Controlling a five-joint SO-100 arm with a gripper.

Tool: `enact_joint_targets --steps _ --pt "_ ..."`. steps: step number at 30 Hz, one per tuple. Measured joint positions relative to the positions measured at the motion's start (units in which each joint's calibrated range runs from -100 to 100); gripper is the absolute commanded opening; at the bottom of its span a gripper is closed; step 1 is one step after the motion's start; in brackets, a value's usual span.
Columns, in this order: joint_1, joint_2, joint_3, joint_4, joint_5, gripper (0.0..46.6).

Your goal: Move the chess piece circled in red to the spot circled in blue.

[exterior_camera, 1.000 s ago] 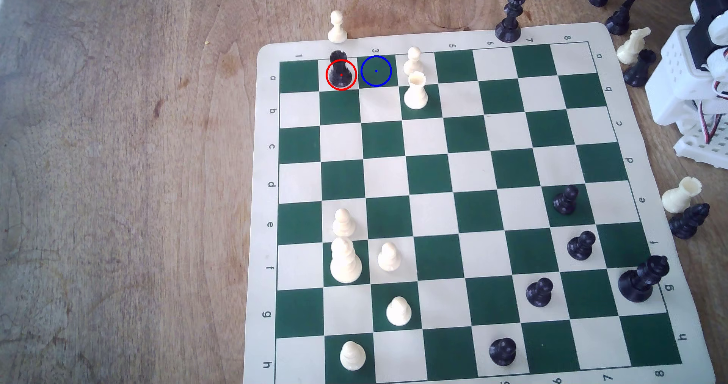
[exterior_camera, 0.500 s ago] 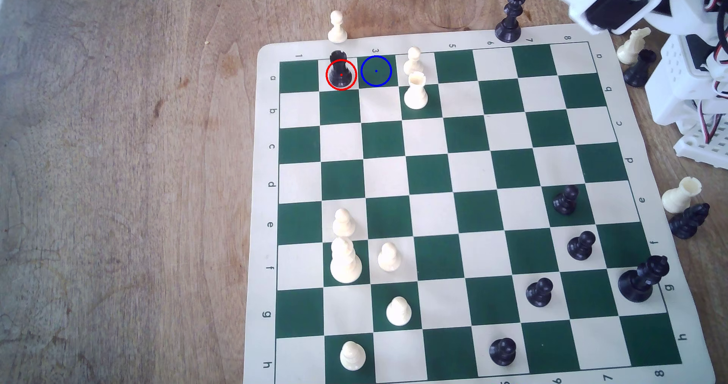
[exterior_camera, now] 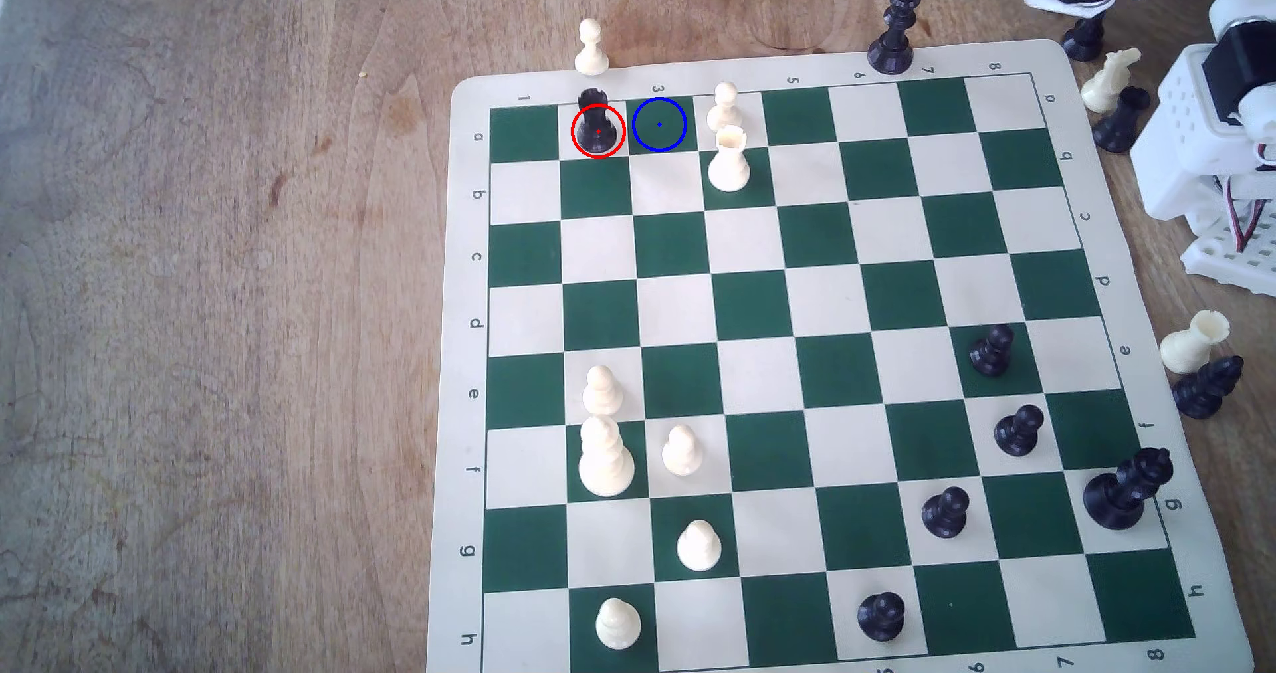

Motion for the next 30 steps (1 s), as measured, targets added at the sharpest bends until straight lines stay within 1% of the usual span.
enact_joint_targets --steps 1,4,5,9,10,13,14,16,17,18,19,22,26,30 --pt "-0.2 6.3 -7.4 3.1 -0.1 4.4" --pt "0.2 14.1 -14.8 4.6 -0.5 5.2" --pt "1.2 21.4 -20.6 4.8 -0.7 5.4" --pt "1.8 35.9 -30.5 4.7 -1.1 5.2" --pt "2.7 43.6 -36.0 4.7 -1.3 5.4" --pt "4.1 51.8 -41.4 4.8 -1.4 6.1" --pt "4.7 57.3 -45.6 4.8 -1.4 5.7" --pt "5.3 61.1 -47.8 4.8 -1.3 5.8" --pt "5.7 63.3 -49.2 4.7 -1.3 8.0" --pt "6.3 67.2 -51.5 4.7 -1.1 9.0" --pt "6.6 69.0 -52.1 4.7 -1.0 10.2" --pt "6.9 73.6 -54.0 4.5 -1.0 15.8" --pt "7.7 77.2 -53.4 1.7 -1.3 17.8" --pt "9.1 78.5 -52.8 -1.8 -1.3 18.0"
